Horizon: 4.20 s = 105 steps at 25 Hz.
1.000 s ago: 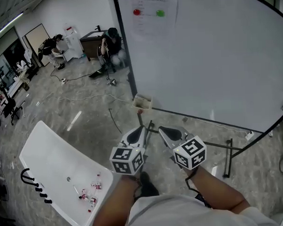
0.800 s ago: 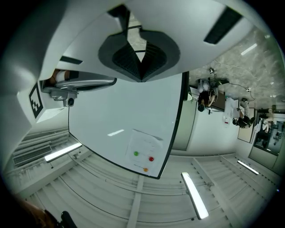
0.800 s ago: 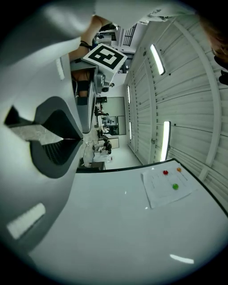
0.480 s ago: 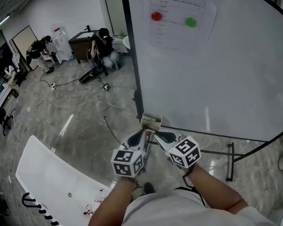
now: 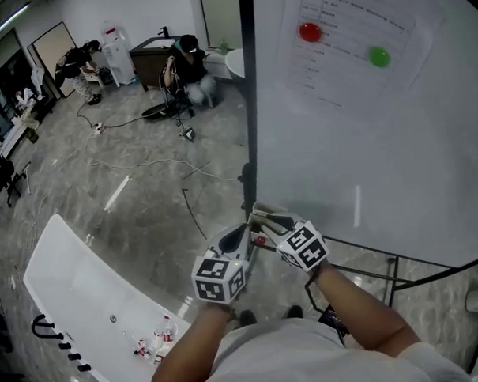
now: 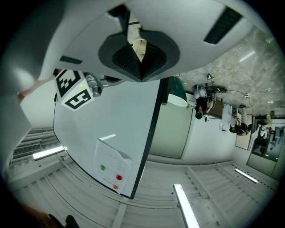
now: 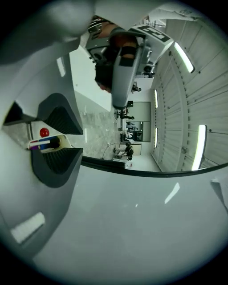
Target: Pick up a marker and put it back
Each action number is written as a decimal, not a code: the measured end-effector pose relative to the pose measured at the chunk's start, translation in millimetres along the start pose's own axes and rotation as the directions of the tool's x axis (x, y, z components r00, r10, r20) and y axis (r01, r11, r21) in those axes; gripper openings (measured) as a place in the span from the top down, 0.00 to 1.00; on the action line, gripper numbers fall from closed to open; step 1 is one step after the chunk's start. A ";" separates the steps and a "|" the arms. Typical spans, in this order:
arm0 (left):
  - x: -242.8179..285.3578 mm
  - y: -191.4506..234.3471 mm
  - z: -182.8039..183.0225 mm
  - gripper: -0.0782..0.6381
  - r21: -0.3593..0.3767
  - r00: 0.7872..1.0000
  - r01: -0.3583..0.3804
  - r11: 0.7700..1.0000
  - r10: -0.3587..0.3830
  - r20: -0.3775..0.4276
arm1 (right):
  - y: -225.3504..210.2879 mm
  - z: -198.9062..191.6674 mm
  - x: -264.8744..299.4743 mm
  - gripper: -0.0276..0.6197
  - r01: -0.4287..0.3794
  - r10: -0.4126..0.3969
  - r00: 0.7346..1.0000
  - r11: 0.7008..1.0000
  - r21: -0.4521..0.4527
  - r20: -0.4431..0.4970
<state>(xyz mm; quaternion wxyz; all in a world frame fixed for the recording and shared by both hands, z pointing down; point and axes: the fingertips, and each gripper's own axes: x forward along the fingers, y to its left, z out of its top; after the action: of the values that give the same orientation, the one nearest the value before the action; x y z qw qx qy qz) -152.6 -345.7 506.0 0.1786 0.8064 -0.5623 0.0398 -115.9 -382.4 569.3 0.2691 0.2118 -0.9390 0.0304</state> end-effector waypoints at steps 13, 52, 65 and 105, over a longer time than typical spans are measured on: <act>23.3 44.8 -17.5 0.89 -0.061 0.997 -0.079 0.995 0.078 -0.028 | -31.9 -36.0 92.8 0.84 -0.046 0.013 0.987 0.978 -0.202 -0.159; 52.3 -29.9 62.2 0.89 0.077 0.992 0.042 0.996 -0.050 0.117 | -85.2 77.1 -78.6 0.86 0.101 -0.160 0.916 0.980 0.174 0.368; 63.0 -39.4 100.6 0.89 0.107 0.976 0.062 0.992 -0.083 0.203 | -90.5 105.9 -101.5 0.86 0.120 -0.183 0.886 0.978 0.169 0.427; 47.4 62.7 16.6 0.89 -0.068 0.990 -0.074 0.995 0.081 0.119 | -57.7 -14.2 90.9 0.86 0.029 -0.039 0.998 0.979 -0.203 -0.045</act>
<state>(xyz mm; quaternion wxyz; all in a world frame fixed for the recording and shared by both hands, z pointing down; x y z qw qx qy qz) -195.3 -412.7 518.3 0.1676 0.7789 -0.6040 -0.0203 -154.6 -467.1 625.3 0.3127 0.1987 -0.9266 -0.0645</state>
